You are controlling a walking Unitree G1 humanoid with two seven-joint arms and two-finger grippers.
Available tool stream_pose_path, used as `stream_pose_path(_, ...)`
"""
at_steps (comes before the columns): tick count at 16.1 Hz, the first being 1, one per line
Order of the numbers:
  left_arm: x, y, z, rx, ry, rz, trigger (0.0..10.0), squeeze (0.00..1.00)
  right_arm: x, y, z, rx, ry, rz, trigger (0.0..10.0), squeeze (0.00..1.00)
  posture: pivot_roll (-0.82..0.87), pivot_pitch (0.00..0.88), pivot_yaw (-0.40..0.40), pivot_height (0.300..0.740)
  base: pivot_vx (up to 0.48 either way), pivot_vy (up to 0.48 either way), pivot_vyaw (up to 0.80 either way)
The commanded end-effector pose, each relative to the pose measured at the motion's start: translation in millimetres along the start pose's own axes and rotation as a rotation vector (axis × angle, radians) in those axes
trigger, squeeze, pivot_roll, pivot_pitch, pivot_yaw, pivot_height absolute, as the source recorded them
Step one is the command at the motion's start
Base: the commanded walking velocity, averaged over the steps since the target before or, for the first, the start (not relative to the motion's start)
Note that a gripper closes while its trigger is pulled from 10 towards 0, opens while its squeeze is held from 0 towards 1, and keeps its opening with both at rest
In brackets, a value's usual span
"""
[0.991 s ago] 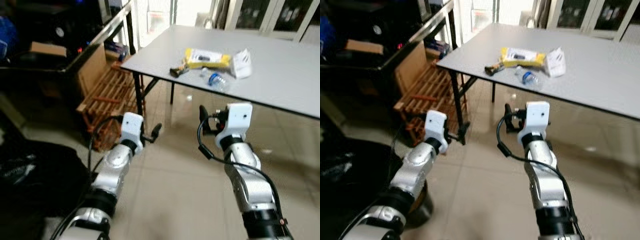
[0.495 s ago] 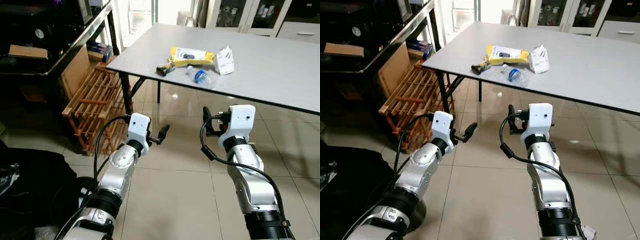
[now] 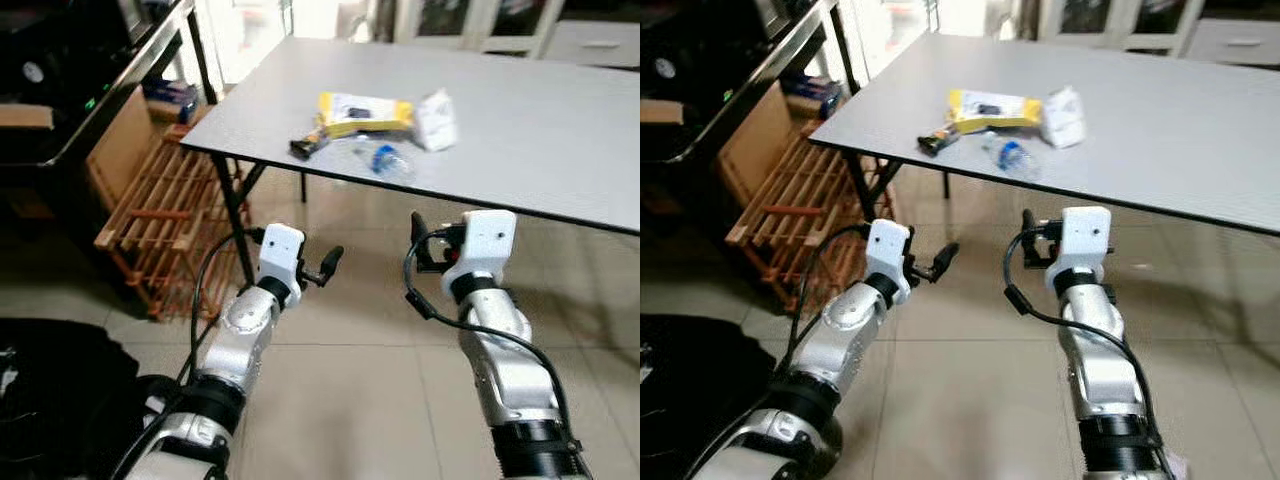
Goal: Picking trash to rubbish bin
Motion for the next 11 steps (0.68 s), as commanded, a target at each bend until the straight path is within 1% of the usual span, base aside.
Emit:
stream_pose_path(1,-2.6,2.8,1.7,-0.008,-0.016,0.006,10.0,0.0,-3.2,5.6,1.6,-0.023,-0.012,-0.007,10.0,0.0,-0.08,0.011,0.037,0.74,0.48,0.0,0.0)
stream_pose_path(4,-3.4,3.3,1.3,-0.009,-0.021,0.012,10.0,0.0,-1.3,4.2,1.1,-0.02,-0.008,-0.005,10.0,0.0,-0.08,0.013,0.04,0.74,0.48,0.0,0.0)
stream_pose_path(11,-5.1,0.9,0.5,0.001,-0.027,0.015,10.0,0.0,-3.6,2.4,0.7,-0.008,-0.014,-0.009,10.0,0.0,-0.08,0.021,0.041,0.74,0.48,0.0,0.0)
Point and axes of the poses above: a point about 5 cm out from each wrist's last joint towards the gripper, its own z axis pointing out of the wrist towards the gripper, its own y axis along the axis of the wrist's last joint, x = y × z, the point moved 3 cm from there along z, pointing out of the wrist towards the gripper, and after that the axes turned 10 degrees about z, right-handed, at the moved point
